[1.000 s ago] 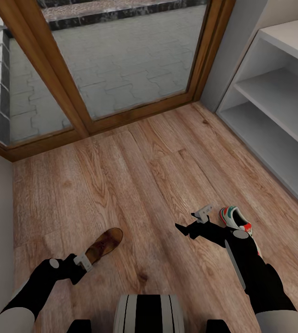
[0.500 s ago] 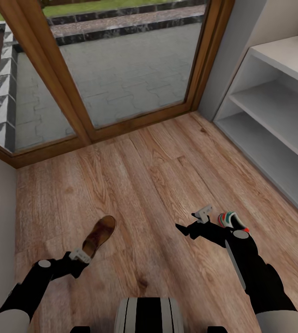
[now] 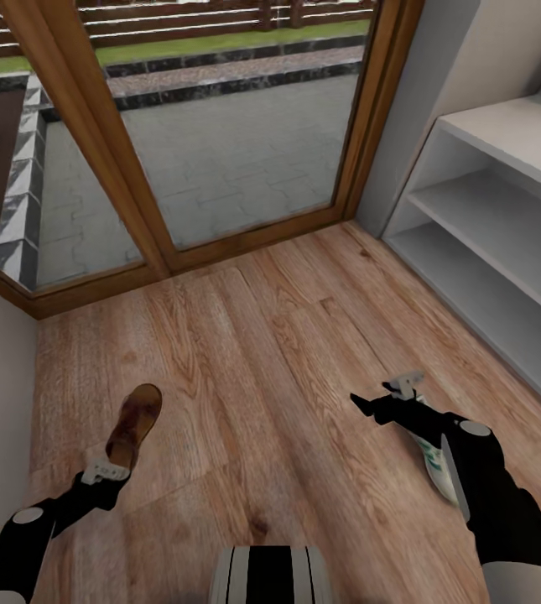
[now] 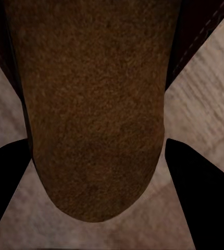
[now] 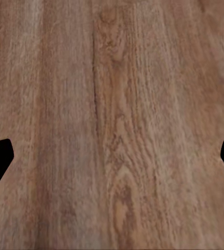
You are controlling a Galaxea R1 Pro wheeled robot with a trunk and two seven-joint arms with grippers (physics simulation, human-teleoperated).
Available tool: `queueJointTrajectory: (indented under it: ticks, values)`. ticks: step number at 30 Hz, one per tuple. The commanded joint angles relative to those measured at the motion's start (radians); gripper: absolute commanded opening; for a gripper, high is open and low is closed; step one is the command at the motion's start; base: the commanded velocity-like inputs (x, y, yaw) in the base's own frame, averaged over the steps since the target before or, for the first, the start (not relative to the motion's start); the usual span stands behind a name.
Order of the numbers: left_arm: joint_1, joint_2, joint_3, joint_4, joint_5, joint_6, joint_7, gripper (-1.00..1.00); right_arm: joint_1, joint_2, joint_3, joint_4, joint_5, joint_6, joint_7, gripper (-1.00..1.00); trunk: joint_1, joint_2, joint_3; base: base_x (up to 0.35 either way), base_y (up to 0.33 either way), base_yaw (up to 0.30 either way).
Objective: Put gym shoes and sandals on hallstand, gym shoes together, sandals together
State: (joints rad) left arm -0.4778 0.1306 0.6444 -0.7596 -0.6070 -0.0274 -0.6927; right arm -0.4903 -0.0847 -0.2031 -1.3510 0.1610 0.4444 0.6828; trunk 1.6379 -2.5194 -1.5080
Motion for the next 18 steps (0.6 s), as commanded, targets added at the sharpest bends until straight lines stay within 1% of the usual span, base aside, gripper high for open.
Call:
queueJointTrajectory:
  ticks: [1,3,4,6,7,10,11,12,13,14,17,18]
  values:
    - [0.008,-0.003,0.014,0.006,-0.008,-0.024,0.015,-1.0,-0.001,0.0,-0.006,-0.001,0.012,0.002,0.008,1.0,-0.001,0.0,0.003,0.0,0.0,0.0]
    - [0.014,-0.004,0.021,0.021,-0.007,-0.047,0.037,-1.0,0.0,0.0,-0.009,0.001,0.022,-0.001,0.008,1.0,-0.001,0.0,0.011,0.0,0.0,0.0]
    - [0.018,-0.005,0.026,0.044,-0.007,-0.069,0.061,-1.0,0.0,0.0,-0.01,0.005,0.036,-0.01,0.008,1.0,-0.002,0.001,0.015,0.0,0.0,0.0]
    - [0.021,-0.005,0.029,0.073,-0.007,-0.091,0.088,-1.0,0.001,0.0,-0.011,0.011,0.054,-0.031,0.007,1.0,-0.003,0.001,0.023,0.0,0.0,0.0]
    - [0.022,-0.005,0.031,0.107,-0.007,-0.113,0.116,-1.0,0.002,0.001,-0.012,0.018,0.071,-0.059,0.006,1.0,-0.003,0.001,0.027,0.0,0.0,0.0]
    - [0.024,-0.005,0.032,0.159,-0.007,-0.148,0.163,-1.0,0.003,0.002,-0.013,0.03,0.088,-0.109,0.004,1.0,-0.005,0.002,0.038,0.0,0.0,0.0]
    - [0.024,-0.005,0.033,0.177,-0.007,-0.16,0.18,-1.0,0.004,0.003,-0.013,0.042,0.095,-0.14,0.0,1.0,-0.005,0.002,0.042,0.0,0.0,0.0]
    - [0.024,-0.006,0.033,0.212,-0.007,-0.184,0.215,-1.0,0.004,0.004,-0.013,0.05,0.097,-0.153,-0.004,1.0,-0.006,0.003,0.046,0.0,0.0,0.0]
    - [0.025,-0.005,0.033,0.229,-0.007,-0.197,0.233,-1.0,0.005,0.004,-0.013,0.06,0.099,-0.165,-0.009,1.0,-0.006,0.003,0.05,0.0,0.0,0.0]
    - [0.025,-0.005,0.034,0.259,-0.007,-0.22,0.267,-1.0,0.006,0.004,-0.013,0.083,0.101,-0.185,-0.022,1.0,-0.006,0.003,0.054,0.0,0.0,0.0]
    - [0.025,-0.005,0.034,0.297,-0.007,-0.249,0.308,-1.0,0.01,0.005,-0.013,0.128,0.103,-0.208,-0.046,1.0,-0.008,0.004,0.065,0.0,0.0,0.0]
    - [0.025,-0.005,0.035,0.318,-0.007,-0.262,0.327,-1.0,0.013,0.006,-0.013,0.164,0.103,-0.227,-0.064,1.0,-0.008,0.004,0.069,0.0,0.0,0.0]
